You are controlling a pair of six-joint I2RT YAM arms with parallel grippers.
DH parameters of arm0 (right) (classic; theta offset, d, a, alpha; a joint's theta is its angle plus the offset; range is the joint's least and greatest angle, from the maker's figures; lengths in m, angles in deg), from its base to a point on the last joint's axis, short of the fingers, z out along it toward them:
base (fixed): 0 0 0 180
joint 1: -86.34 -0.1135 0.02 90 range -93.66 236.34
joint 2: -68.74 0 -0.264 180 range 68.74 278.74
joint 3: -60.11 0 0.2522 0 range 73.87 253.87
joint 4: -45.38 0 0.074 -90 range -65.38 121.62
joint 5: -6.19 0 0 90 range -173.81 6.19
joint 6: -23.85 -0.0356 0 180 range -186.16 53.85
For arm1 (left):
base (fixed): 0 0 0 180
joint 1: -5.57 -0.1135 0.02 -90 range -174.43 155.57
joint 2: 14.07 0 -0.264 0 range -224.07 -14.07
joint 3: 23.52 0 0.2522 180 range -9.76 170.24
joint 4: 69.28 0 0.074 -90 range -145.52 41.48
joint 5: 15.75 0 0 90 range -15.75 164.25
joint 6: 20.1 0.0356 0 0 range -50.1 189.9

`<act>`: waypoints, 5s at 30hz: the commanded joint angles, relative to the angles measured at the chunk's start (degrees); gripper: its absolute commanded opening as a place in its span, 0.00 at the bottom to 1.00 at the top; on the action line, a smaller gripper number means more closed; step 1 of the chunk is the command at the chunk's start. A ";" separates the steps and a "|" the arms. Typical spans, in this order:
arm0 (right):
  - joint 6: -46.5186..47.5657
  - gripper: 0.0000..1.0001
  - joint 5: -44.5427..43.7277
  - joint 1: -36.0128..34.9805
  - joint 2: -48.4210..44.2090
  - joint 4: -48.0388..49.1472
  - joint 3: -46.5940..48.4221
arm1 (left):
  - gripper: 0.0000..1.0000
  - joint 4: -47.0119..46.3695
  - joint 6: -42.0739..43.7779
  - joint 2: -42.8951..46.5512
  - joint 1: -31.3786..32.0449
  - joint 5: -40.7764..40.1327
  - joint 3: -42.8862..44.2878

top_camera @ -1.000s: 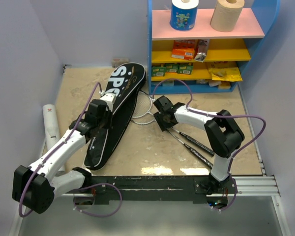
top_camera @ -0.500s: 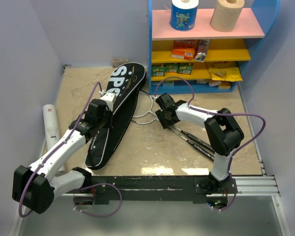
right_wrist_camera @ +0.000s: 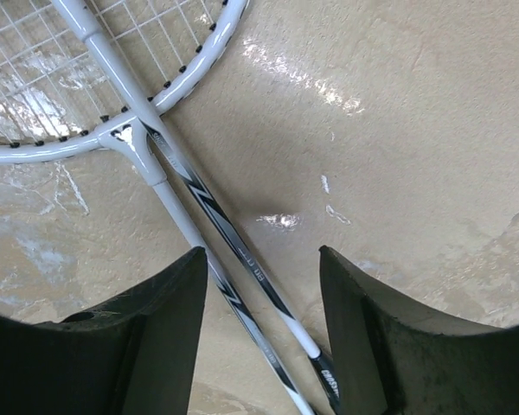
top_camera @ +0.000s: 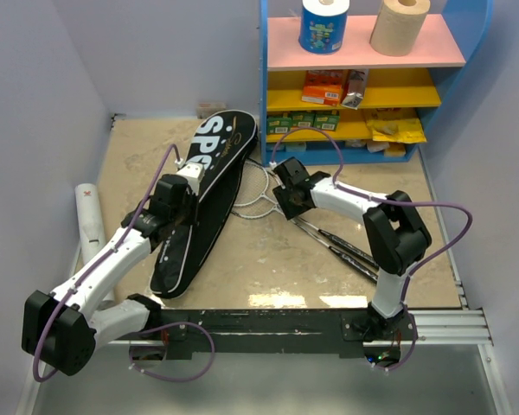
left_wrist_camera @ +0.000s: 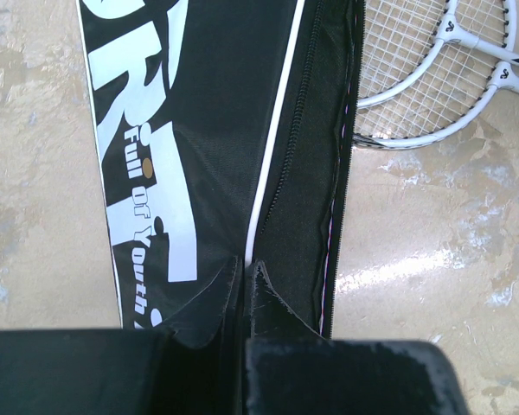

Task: Pack up the badminton gear

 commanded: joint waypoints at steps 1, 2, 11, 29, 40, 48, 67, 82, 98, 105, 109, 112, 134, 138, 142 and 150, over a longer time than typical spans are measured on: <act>0.90 0.57 -0.24 0.66 -1.06 1.42 2.26 | 0.00 -4.11 -0.13 0.05 -0.35 0.65 -0.52; 0.99 0.57 -0.33 0.83 -1.05 1.51 2.35 | 0.00 -4.11 -0.13 0.05 -0.35 0.57 -0.52; 0.99 0.56 1.08 1.27 0.88 2.82 0.68 | 0.00 -4.02 -0.13 -0.38 -0.26 0.65 -0.43; -2.43 0.28 8.63 1.36 6.06 3.18 -0.55 | 0.00 -3.93 0.05 -0.03 -0.35 0.83 -0.43; -1.55 0.00 7.24 1.19 3.35 0.81 0.76 | 0.00 -4.02 -0.21 1.11 -0.35 0.04 -0.52; -2.70 0.00 5.91 -0.92 -1.14 -7.10 9.36 | 0.00 -4.02 -0.65 3.30 -0.52 -2.16 -0.61; -27.47 0.00 0.47 -24.37 -10.63 -11.32 2.09 | 0.00 -4.63 -1.80 5.06 -1.75 -4.79 -0.78; -54.37 0.00 -14.90 -41.87 -34.08 -24.40 -13.91 | 0.00 -4.55 -2.32 4.63 -3.51 -5.67 -0.78; -58.08 0.00 -23.70 -50.32 -29.46 -31.46 -5.13 | 0.00 -4.90 -2.67 2.69 -3.86 -0.58 -0.61; -52.01 0.00 -24.67 -48.83 -20.05 -24.87 1.37 | 0.00 -5.25 -2.94 2.78 -3.86 4.17 -0.96; -47.10 0.00 -23.09 -46.37 -15.13 -20.04 4.10 | 0.00 -5.42 -2.85 3.22 -3.78 6.53 -1.13; -43.06 0.00 -20.81 -43.38 -11.09 -13.37 5.42 | 0.00 -5.51 -2.85 3.22 -3.69 8.72 -1.40; -28.80 0.00 -2.18 -16.14 14.76 27.60 19.48 | 0.00 -5.60 -5.14 2.70 0.36 19.11 -5.27; -29.59 0.00 1.42 -15.51 18.63 31.56 23.52 | 0.00 -5.95 -5.22 2.16 0.44 20.34 -5.44; -29.77 0.29 4.33 -15.51 17.15 33.58 21.61 | 0.00 -5.95 -5.22 2.08 0.36 20.08 -5.53; -26.52 0.51 2.49 -15.51 0.30 28.86 6.58 | 0.00 -5.60 -5.22 1.37 0.27 18.32 -5.27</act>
